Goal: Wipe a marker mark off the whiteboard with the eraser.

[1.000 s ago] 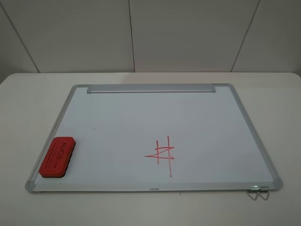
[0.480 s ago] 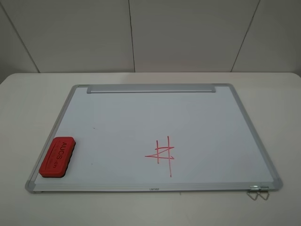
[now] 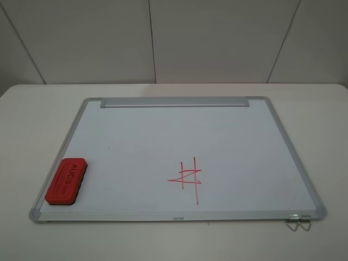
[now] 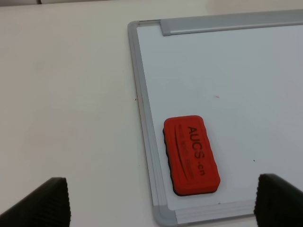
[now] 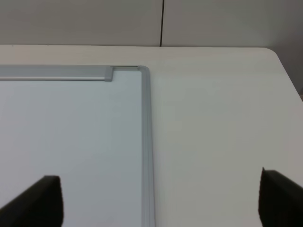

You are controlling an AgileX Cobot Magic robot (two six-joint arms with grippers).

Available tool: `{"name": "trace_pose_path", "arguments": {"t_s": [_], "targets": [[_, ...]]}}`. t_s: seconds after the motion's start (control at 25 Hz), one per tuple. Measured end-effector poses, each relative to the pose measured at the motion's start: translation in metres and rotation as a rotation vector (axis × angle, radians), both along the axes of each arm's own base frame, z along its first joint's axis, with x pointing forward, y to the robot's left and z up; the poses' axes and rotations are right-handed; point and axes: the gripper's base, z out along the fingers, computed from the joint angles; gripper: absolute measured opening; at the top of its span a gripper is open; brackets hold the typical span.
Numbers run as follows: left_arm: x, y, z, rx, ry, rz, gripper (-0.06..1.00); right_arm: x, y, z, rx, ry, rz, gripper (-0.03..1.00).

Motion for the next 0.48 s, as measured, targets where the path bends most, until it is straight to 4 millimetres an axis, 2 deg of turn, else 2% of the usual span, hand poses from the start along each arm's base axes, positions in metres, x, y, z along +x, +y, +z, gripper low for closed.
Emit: {"name": "trace_pose_path", "arguments": {"t_s": [0.48], "targets": [[0.0001, -0.0012, -0.0005, -0.008, 0.002, 0.059, 0.77, 0.0000, 0.0000, 0.0000, 0.000, 0.000, 0.000, 0.71]]}}
